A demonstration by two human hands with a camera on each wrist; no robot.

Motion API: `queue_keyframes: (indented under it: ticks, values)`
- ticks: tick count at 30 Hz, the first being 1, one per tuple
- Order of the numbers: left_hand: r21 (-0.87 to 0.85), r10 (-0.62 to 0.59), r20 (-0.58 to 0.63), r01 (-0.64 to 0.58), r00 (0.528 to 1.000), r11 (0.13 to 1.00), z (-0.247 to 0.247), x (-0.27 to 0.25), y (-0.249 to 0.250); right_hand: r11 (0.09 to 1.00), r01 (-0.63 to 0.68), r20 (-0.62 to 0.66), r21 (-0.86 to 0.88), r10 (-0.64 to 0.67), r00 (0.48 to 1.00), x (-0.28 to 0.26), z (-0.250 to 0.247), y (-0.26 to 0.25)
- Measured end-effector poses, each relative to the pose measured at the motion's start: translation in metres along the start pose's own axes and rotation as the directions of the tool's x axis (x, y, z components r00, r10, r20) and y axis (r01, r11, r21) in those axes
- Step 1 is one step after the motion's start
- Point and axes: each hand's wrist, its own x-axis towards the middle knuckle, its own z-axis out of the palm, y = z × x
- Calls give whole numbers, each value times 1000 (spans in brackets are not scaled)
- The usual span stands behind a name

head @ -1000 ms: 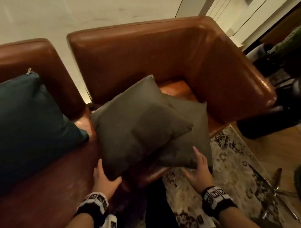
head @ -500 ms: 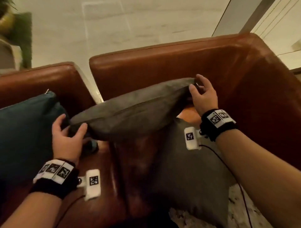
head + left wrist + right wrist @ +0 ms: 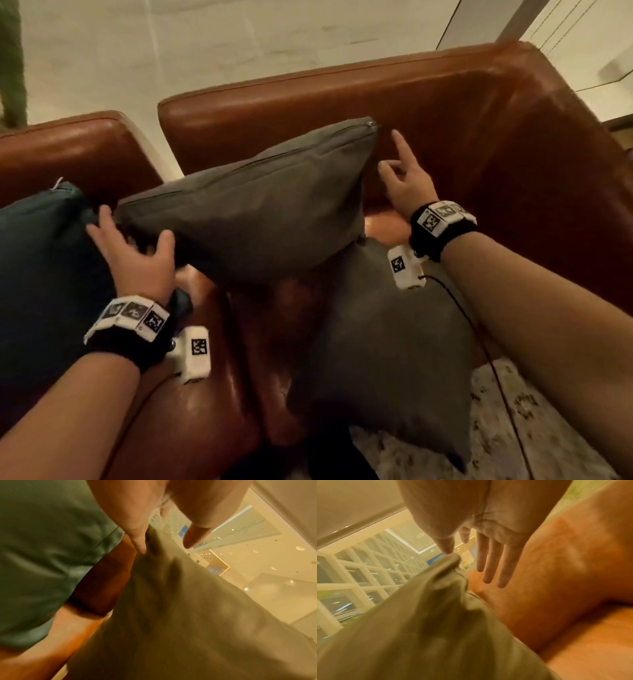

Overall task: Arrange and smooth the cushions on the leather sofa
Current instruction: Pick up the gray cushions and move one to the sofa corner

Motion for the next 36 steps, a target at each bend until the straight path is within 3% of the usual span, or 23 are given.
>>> queue_keyframes:
  ticks: [3,4,6,7,8,9,10,12,13,16,17,20,22,24,27,28,30,34,35,36]
  values:
    - [-161,-66,-8,64,998,985,4,-60,-29,971,-234,-118,-51,227,967,-66,-17,82]
    - [-138,-118,-9,115,993,984,9,-81,-37,928,-366,-169,-66,351,921,-94,-22,114]
    - [-27,-258,58,260,964,965,23,-123,-53,774,-624,-241,-109,588,772,-154,-22,166]
    - [57,-326,182,321,928,945,33,-145,-63,691,-712,-272,-123,667,694,-184,-16,182]
    - [168,-378,343,340,860,925,42,-163,-76,645,-755,-295,-120,702,648,-210,-5,191]
    - [286,-410,502,301,762,909,51,-179,-88,645,-756,-298,-113,703,645,-233,10,193]
    - [379,-429,616,229,660,897,60,-190,-97,676,-726,-284,-127,676,679,-252,28,188]
    - [470,-477,703,160,527,868,81,-197,-110,724,-643,-237,-249,598,766,-275,63,173]
    - [491,-513,702,186,493,851,93,-197,-111,724,-616,-218,-311,576,788,-279,78,164]
    - [517,-532,695,178,484,838,123,-194,-99,728,-611,-172,-311,589,790,-281,85,140]
    - [496,-505,723,156,470,854,132,-195,-92,757,-578,-151,-303,561,814,-287,82,136]
    - [373,-411,843,172,348,912,149,-207,-60,845,-386,-47,-371,398,916,-326,71,119]
    - [335,-359,893,133,273,933,159,-218,-37,840,-349,-16,-415,377,926,-349,73,107]
    - [302,-322,925,128,201,945,169,-230,-16,827,-399,-83,-397,400,913,-354,75,101]
    - [208,-229,969,198,88,958,185,-240,10,834,-453,-283,-316,373,884,-328,49,105]
    - [183,-203,976,202,84,962,191,-237,16,853,-448,-342,-268,350,872,-318,34,109]
    - [122,-140,979,125,148,985,206,-219,24,894,-424,-431,-147,328,841,-297,1,114]
    - [150,-108,900,-68,423,986,235,-160,46,914,-407,-509,-2,349,787,-248,-68,113]
    - [170,-105,881,-103,461,980,244,-148,52,926,-377,-536,30,333,776,-234,-86,114]
    - [183,-92,878,-150,470,972,255,-138,59,943,-327,-575,71,306,759,-220,-103,114]
